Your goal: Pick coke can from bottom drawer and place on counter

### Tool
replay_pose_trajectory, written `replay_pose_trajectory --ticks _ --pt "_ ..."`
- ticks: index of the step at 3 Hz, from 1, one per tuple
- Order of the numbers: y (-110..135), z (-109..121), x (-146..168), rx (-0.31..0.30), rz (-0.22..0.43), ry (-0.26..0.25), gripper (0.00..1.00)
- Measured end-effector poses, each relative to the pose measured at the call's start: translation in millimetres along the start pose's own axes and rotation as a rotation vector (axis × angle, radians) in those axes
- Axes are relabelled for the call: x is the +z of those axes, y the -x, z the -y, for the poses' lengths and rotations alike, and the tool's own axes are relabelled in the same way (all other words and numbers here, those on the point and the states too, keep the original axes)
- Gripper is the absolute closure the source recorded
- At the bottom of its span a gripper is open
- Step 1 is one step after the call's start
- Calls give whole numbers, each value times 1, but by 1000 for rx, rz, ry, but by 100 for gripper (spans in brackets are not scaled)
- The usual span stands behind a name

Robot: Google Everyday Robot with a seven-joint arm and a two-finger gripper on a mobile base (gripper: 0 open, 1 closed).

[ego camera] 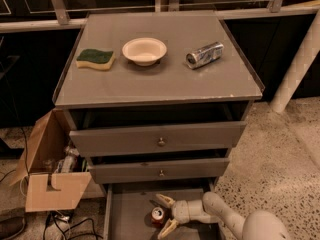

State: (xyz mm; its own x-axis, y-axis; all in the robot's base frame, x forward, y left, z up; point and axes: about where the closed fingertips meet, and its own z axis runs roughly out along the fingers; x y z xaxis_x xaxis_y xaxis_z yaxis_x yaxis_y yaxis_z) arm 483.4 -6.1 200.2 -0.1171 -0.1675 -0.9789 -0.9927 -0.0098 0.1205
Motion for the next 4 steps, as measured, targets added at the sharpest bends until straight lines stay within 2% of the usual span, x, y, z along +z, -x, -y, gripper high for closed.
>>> replay_pose_trajectory --ticks 1,2,3,4 --pt "-3 13 8 -21 20 11 0" --pt "-3 13 8 -21 20 11 0" --pt "-3 13 8 -21 20 11 19" --pt "-3 13 8 -21 20 11 50"
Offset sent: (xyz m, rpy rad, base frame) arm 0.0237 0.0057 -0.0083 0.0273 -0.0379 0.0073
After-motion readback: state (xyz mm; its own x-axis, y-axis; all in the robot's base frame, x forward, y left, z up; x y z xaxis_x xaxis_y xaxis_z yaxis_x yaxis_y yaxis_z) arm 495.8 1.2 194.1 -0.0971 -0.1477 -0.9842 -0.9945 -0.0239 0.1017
